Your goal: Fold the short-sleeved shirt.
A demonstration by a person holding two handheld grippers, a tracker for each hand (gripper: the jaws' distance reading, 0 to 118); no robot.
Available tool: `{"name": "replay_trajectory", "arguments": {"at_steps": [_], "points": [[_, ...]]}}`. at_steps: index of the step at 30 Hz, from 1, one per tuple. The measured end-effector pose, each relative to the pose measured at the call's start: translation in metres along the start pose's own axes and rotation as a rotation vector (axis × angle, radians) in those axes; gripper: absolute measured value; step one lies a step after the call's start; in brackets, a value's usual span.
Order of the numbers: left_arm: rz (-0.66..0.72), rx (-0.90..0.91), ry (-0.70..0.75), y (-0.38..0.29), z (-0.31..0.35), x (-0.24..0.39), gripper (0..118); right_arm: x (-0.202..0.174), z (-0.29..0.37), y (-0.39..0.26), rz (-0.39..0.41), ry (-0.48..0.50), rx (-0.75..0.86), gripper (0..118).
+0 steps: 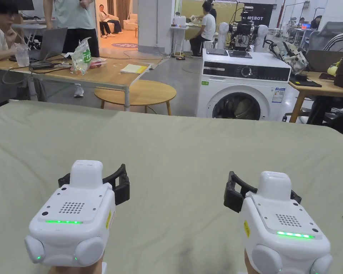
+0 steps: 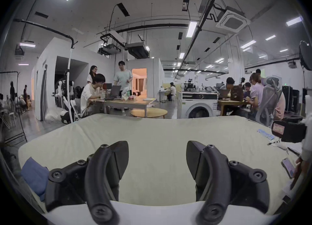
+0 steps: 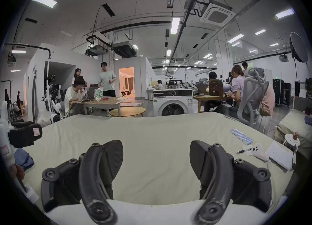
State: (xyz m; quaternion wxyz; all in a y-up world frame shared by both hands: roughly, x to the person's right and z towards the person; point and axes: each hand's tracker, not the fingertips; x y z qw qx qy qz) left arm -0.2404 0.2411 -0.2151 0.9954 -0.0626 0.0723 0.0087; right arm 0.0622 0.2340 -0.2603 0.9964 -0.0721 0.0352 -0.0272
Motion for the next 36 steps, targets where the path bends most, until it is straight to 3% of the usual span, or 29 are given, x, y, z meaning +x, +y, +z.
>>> {"name": "replay_trajectory", "arguments": {"at_steps": [5,10,14,18,22,27,32,36], "points": [[0.069,0.034,-0.04,0.002,0.001,-0.011,71,0.004,-0.004,0.004,-0.005,0.033,-0.005,82],[-0.012,0.081,0.008,0.001,0.002,-0.008,71,-0.004,-0.008,0.007,0.015,-0.01,0.009,83],[-0.012,0.046,-0.024,0.001,0.0,-0.009,71,-0.008,-0.009,0.011,0.007,0.043,-0.007,83],[-0.05,0.043,0.006,-0.002,-0.001,-0.005,71,-0.008,-0.007,0.015,-0.057,0.11,-0.004,83],[-0.067,0.064,0.026,0.0,0.002,-0.003,71,-0.013,-0.007,0.02,-0.077,0.067,0.003,83],[-0.034,0.008,-0.091,0.007,-0.005,-0.008,71,-0.015,-0.005,0.02,-0.075,0.076,-0.001,83],[-0.042,0.056,-0.028,0.006,-0.003,-0.004,71,-0.012,-0.011,0.024,-0.112,0.11,-0.057,83],[-0.004,0.063,-0.025,0.008,-0.005,-0.009,71,-0.01,-0.016,0.027,-0.113,0.077,-0.073,83]]}}
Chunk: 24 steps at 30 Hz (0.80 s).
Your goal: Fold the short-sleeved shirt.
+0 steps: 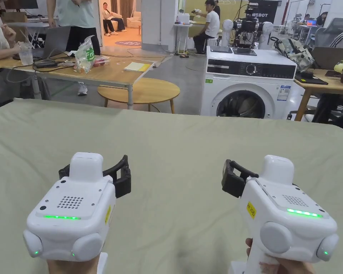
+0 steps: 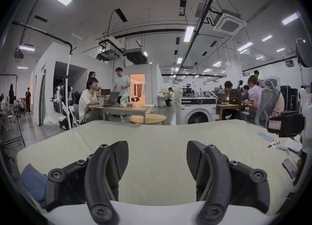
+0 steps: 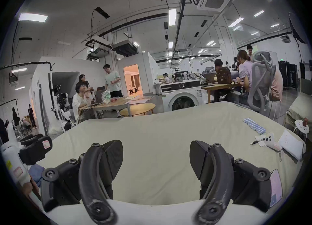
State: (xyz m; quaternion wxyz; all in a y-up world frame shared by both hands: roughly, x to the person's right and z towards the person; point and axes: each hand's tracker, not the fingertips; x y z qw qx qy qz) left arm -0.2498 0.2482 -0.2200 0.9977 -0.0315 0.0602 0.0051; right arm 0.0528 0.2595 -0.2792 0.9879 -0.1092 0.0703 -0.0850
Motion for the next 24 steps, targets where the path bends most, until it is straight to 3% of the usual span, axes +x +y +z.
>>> {"name": "replay_trajectory", "arguments": {"at_steps": [4,24], "points": [[0.033,-0.003,-0.014,0.0,-0.001,-0.007,71,-0.003,0.0,0.0,0.039,-0.061,-0.015,83],[-0.012,0.016,0.021,0.001,0.004,-0.004,75,-0.011,0.001,0.001,0.063,-0.058,0.018,83]]}}
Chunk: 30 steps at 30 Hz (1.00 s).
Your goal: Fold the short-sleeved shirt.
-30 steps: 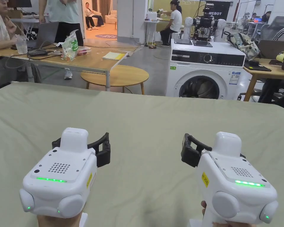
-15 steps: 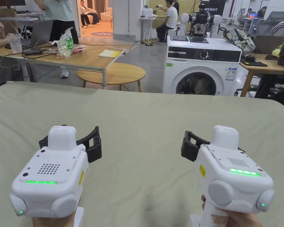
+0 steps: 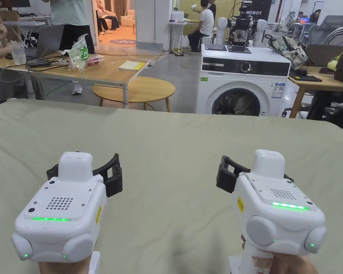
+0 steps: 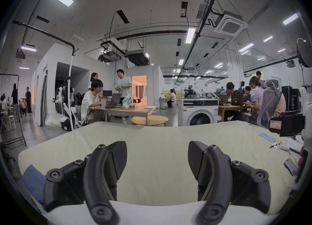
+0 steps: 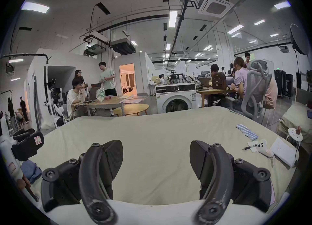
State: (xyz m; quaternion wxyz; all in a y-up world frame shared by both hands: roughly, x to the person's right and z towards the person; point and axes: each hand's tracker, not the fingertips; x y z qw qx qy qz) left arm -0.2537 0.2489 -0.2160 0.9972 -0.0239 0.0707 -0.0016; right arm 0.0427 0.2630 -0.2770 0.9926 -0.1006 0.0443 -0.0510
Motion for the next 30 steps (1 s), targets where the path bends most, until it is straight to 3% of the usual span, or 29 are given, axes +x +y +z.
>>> {"name": "replay_trajectory", "arguments": {"at_steps": [16,22,24,26,30], "points": [[-0.059,-0.03,-0.027,-0.002,-0.004,0.008,75,-0.003,-0.005,-0.008,0.062,-0.109,-0.034,83],[-0.087,-0.034,-0.025,-0.006,-0.004,0.011,75,0.003,-0.005,-0.008,0.059,-0.088,-0.042,83],[-0.065,-0.037,-0.035,-0.006,-0.004,0.009,75,0.007,-0.006,-0.007,0.016,-0.02,-0.076,83],[-0.054,-0.04,-0.04,-0.007,-0.004,0.009,75,0.009,-0.005,-0.007,-0.001,-0.014,-0.078,83],[-0.06,-0.033,-0.047,-0.007,-0.003,0.009,75,0.01,-0.002,-0.012,0.022,-0.015,-0.041,83]]}}
